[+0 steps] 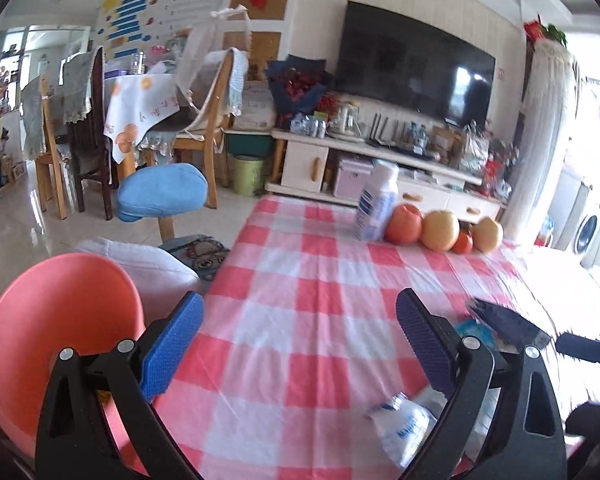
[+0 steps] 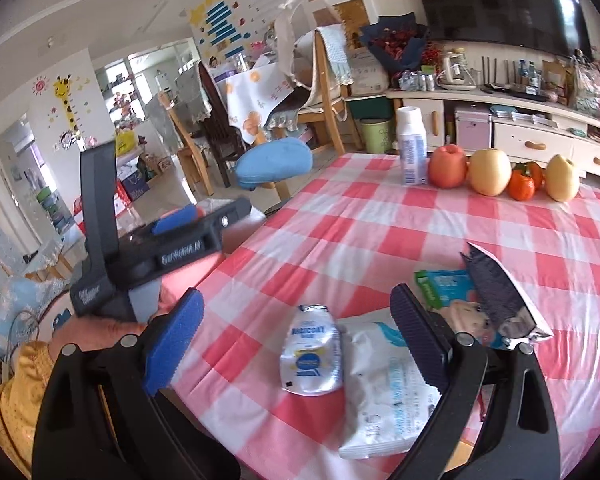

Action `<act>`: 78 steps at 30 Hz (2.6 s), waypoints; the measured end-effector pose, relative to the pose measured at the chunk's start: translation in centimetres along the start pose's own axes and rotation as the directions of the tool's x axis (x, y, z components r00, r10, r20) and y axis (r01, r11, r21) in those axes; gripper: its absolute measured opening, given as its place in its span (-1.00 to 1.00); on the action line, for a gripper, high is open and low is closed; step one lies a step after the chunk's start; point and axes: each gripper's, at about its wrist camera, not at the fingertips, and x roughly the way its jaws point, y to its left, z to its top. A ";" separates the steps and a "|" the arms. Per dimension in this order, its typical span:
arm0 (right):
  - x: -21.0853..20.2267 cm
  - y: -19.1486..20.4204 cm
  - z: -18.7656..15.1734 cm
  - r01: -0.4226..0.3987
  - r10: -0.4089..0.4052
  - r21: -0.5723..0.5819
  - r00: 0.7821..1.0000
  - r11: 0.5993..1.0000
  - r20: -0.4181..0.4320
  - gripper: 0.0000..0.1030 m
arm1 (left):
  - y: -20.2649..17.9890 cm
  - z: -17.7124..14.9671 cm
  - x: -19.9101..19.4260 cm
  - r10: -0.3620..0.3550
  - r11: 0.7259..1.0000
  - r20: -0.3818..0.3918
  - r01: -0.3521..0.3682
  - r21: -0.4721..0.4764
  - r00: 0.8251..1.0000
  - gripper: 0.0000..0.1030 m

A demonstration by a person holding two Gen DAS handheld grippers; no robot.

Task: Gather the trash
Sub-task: 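Move both grippers back over the table toward the wipes pack and milk carton, then grasp the grey wipes pack with the left gripper while the right grasps the white milk carton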

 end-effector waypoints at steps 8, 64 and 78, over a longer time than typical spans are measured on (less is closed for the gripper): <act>-2.1 -2.3 -0.2 0.027 -0.028 0.029 0.999 0.999 0.036 0.84 | -3.7 -1.8 -0.2 0.022 0.997 -0.102 -0.014 0.080 0.995 0.86; -8.5 -20.2 0.0 0.071 -0.094 0.354 0.994 0.933 0.048 0.85 | -19.0 -9.8 4.2 0.016 1.000 -0.452 -0.013 0.009 0.892 0.86; -6.8 -22.8 -1.3 0.108 -0.093 0.437 0.994 0.893 -0.057 0.85 | -19.6 -8.5 7.7 0.095 0.991 -0.438 -0.042 0.130 0.894 0.77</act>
